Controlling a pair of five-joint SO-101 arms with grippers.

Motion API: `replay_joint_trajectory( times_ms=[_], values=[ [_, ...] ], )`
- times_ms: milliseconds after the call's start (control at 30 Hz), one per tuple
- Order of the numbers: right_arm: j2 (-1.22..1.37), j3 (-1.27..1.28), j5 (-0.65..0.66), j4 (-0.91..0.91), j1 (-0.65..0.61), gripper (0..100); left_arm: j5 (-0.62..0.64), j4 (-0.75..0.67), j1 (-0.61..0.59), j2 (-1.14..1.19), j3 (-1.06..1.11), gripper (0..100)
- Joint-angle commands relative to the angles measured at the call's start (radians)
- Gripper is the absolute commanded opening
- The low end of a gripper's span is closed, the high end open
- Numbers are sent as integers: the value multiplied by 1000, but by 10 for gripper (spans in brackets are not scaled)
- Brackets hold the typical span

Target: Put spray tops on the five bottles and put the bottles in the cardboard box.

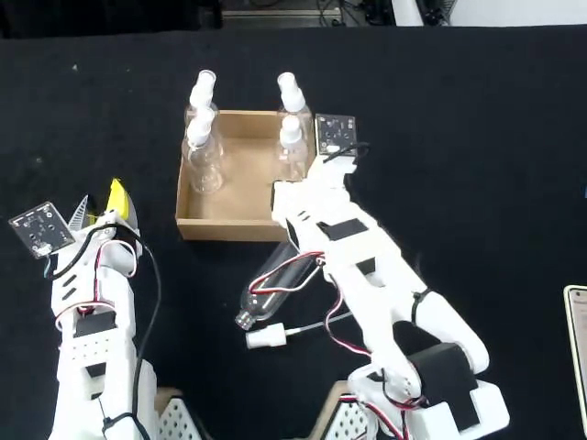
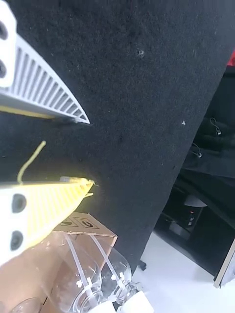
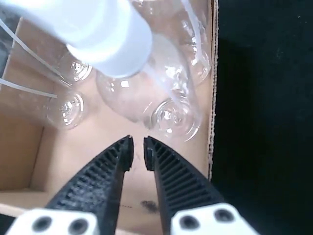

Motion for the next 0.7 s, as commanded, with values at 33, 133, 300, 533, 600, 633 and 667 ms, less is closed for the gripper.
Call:
replay_joint_trajectory(
  times_ms=[33, 133, 300, 533, 600, 633, 667],
  values=[
    [7, -87, -8, 38, -14, 10, 3, -29, -8, -9, -22, 159],
    [7, -130, -8, 138, -15, 10, 3, -29, -8, -9, -22, 159],
    [7, -153, -8, 187, -18, 10, 3, -29, -8, -9, -22, 159],
    [8, -156, -8, 190, -18, 10, 3, -29, -8, -9, -22, 159],
    [8, -157, -8, 189, -18, 10, 3, -29, -8, -9, -22, 159],
    [15, -159, -8, 187, -18, 10, 3, -29, -8, -9, -22, 159],
    [24, -162, -8, 187, -17, 10, 3, -29, -8, -9, -22, 159]
  ],
)
